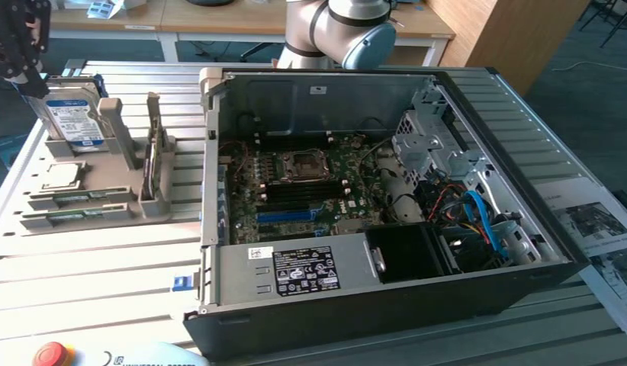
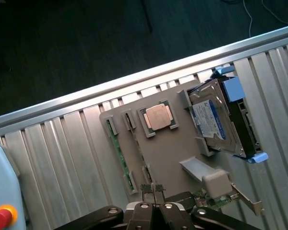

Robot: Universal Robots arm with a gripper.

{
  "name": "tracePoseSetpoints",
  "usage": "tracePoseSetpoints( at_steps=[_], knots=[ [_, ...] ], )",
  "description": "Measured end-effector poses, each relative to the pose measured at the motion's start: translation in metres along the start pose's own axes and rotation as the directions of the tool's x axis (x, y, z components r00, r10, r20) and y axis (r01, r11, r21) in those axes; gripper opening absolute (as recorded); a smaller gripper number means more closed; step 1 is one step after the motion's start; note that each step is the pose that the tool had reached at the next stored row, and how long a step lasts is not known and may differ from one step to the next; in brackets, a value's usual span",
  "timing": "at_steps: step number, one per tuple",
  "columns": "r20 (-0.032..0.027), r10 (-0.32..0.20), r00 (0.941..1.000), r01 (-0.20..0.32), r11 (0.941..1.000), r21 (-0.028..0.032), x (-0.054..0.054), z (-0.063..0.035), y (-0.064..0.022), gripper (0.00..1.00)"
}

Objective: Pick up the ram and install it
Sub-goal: 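Pick up the ram and move it above insertion slot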

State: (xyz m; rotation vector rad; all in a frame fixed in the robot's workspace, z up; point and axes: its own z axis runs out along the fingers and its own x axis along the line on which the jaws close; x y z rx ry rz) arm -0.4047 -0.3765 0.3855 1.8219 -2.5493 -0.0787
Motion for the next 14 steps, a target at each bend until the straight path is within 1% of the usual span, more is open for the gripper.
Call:
tracePoseSetpoints(
  at_steps=[4,7,11,14],
  knots=[
    [-0.0018,-0.040,0.9992,0.040,0.9992,-0.0009,0.0000,0.0000,0.0000,0.11],
    [-0.0032,-0.072,0.9974,0.072,0.9974,-0.0017,0.0000,0.0000,0.0000,0.11],
    [-0.0050,-0.114,0.9935,0.114,0.9935,-0.0029,0.0000,0.0000,0.0000,0.11],
    [-0.0063,-0.145,0.9894,0.145,0.9894,-0.0039,0.0000,0.0000,0.0000,0.11]
  ],
)
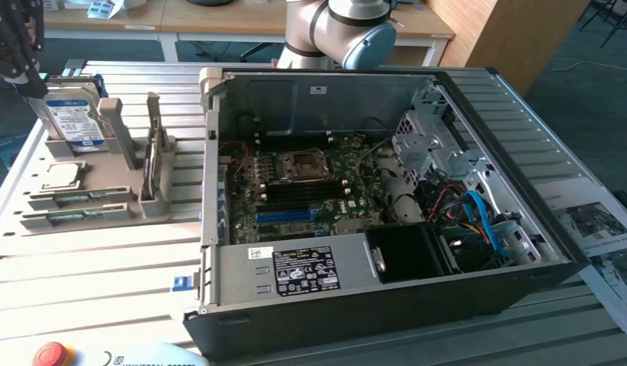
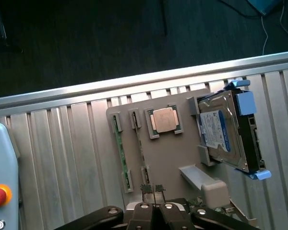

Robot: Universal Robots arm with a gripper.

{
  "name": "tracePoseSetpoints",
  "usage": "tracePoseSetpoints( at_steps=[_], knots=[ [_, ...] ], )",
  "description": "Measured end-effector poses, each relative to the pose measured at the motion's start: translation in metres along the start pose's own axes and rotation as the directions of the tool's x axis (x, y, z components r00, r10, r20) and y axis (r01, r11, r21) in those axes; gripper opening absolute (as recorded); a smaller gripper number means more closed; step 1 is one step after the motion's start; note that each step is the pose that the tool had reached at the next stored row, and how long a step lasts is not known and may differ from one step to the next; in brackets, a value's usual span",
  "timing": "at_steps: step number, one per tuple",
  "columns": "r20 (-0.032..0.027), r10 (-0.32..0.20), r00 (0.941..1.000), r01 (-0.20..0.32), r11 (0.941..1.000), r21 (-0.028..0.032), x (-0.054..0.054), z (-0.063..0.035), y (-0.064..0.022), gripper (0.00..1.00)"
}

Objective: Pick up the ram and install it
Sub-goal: 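Pick up the ram and move it above insertion slot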

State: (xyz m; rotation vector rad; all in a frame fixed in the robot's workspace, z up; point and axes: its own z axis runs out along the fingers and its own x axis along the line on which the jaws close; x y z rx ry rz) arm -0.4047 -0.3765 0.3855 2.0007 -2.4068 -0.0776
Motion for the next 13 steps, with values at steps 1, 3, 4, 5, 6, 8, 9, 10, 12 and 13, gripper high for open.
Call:
tracePoseSetpoints(
  at_steps=[1,3,4,5,6,8,9,10,12,13],
  knots=[
    [-0.0004,-0.010,0.9999,0.010,0.9999,-0.0002,0.0000,0.0000,0.0000,0.11],
    [-0.0014,-0.030,0.9995,0.030,0.9995,-0.0007,0.0000,0.0000,0.0000,0.11],
    [-0.0018,-0.041,0.9992,0.041,0.9992,-0.0010,0.0000,0.0000,0.0000,0.11],
    [-0.0022,-0.051,0.9987,0.051,0.9987,-0.0012,0.0000,0.0000,0.0000,0.11],
    [-0.0027,-0.061,0.9981,0.061,0.9981,-0.0015,0.0000,0.0000,0.0000,0.11],
    [-0.0036,-0.080,0.9968,0.080,0.9968,-0.0021,0.0000,0.0000,0.0000,0.11],
    [-0.0040,-0.090,0.9959,0.090,0.9959,-0.0023,0.0000,0.0000,0.0000,0.11],
    [-0.0043,-0.099,0.9951,0.099,0.9951,-0.0025,0.0000,0.0000,0.0000,0.11],
    [-0.0051,-0.118,0.9930,0.118,0.9930,-0.0030,0.0000,0.0000,0.0000,0.11],
    [-0.0055,-0.126,0.9920,0.126,0.9920,-0.0033,0.0000,0.0000,0.0000,0.11]
  ],
)
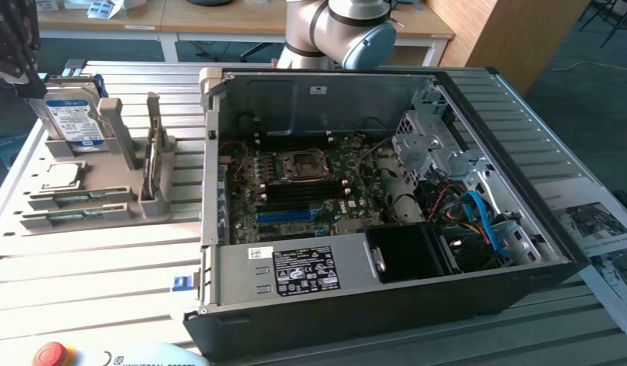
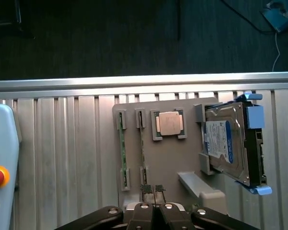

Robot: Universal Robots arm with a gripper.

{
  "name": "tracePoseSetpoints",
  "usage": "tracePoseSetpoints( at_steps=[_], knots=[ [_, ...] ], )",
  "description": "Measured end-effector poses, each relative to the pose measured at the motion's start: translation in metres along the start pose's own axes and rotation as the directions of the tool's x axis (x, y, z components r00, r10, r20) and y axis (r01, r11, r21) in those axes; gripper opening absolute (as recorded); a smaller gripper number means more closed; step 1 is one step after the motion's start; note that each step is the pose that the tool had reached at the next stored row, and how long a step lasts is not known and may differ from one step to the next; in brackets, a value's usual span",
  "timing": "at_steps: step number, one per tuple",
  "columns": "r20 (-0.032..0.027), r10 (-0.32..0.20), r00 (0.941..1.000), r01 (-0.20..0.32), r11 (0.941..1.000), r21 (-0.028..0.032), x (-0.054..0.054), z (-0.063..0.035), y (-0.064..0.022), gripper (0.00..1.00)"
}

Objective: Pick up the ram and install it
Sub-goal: 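Pick up the ram and move it above insertion slot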

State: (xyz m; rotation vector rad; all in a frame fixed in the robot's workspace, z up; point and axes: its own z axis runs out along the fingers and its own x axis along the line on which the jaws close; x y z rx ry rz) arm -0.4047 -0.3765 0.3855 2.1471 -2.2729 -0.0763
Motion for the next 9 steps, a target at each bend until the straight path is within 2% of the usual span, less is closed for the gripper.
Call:
tracePoseSetpoints(
  at_steps=[9],
  knots=[
    [-0.0029,-0.066,0.9978,0.066,0.9978,-0.0016,0.0000,0.0000,0.0000,0.11]
  ],
)
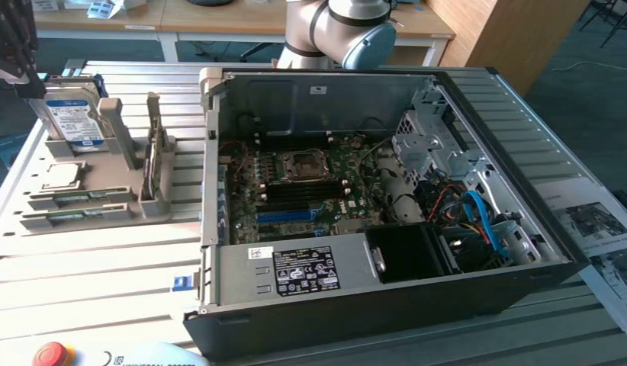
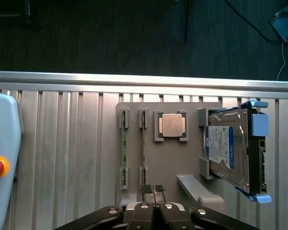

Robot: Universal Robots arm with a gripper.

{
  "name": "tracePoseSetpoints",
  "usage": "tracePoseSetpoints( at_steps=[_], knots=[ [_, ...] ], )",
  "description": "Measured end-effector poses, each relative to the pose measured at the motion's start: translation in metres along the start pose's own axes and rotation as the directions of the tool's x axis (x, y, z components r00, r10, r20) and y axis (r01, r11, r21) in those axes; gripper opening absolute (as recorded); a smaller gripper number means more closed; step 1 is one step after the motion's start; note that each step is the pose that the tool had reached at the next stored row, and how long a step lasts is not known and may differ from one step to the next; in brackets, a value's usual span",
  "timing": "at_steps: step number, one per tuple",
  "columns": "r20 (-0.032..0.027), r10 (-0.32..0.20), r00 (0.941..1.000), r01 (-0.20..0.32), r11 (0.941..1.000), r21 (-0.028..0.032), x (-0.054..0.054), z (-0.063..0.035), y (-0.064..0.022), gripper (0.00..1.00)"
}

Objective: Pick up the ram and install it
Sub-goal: 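Pick up the ram and move it above insertion slot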

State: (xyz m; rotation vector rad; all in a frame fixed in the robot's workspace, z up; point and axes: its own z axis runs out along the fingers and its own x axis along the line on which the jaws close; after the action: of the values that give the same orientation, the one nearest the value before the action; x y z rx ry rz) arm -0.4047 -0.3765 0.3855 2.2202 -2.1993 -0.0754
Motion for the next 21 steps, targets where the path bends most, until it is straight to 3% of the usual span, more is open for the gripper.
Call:
tracePoseSetpoints(
  at_steps=[21],
  knots=[
    [-0.0008,-0.018,0.9998,0.018,0.9998,-0.0005,0.0000,0.0014,-0.0001,0.11]
  ],
)
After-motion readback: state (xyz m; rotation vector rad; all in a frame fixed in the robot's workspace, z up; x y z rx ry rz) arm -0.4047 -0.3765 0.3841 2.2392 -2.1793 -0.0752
